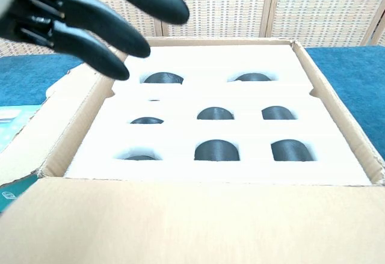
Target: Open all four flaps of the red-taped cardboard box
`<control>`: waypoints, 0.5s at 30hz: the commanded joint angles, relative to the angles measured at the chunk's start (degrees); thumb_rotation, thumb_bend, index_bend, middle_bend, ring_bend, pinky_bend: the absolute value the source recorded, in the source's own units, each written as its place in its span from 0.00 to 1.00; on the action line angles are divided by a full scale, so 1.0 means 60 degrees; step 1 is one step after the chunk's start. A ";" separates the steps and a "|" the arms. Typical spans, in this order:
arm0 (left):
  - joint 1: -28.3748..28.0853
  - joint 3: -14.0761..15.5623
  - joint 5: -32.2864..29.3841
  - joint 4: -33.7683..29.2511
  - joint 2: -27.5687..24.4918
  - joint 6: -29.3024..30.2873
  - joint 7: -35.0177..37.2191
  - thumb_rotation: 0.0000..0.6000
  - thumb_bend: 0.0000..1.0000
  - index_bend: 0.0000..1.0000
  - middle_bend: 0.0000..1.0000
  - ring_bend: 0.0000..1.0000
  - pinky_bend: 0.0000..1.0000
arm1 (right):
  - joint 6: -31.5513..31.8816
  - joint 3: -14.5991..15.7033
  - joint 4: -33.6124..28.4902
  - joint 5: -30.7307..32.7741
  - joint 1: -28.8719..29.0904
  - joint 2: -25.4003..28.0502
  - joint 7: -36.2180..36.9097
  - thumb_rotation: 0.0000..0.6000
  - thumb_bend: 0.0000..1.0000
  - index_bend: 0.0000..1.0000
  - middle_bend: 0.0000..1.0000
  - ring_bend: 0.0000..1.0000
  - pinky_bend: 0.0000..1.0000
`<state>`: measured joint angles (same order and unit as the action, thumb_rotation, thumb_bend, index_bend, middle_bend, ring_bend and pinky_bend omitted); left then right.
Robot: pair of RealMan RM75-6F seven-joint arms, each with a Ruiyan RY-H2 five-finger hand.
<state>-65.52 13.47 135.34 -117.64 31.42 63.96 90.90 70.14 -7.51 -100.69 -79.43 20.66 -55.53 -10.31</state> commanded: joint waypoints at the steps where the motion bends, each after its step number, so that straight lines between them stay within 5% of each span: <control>1: 0.0247 -0.0134 -0.0599 -0.0093 -0.0119 -0.0327 -0.0893 0.09 0.33 0.32 0.00 0.00 0.00 | 0.0005 0.0003 -0.0002 -0.0004 -0.0004 0.0005 0.0003 1.00 0.90 0.16 0.17 0.00 0.00; 11: 0.1476 -0.0685 -0.2897 -0.0523 -0.0265 -0.1366 -0.4914 0.08 0.34 0.32 0.00 0.00 0.00 | 0.0037 -0.0033 0.0036 0.0024 -0.0014 0.0004 0.0115 1.00 0.90 0.16 0.17 0.00 0.00; 15: 0.2150 -0.0965 -0.3964 -0.0656 -0.0222 -0.1395 -0.6943 0.31 0.35 0.32 0.00 0.00 0.00 | 0.0037 -0.0044 0.0088 0.0068 -0.0026 -0.0006 0.0186 1.00 0.90 0.16 0.17 0.00 0.00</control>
<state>-56.93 9.64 117.90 -120.40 30.13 56.82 58.84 70.37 -7.77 -100.20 -79.06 20.52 -55.55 -9.24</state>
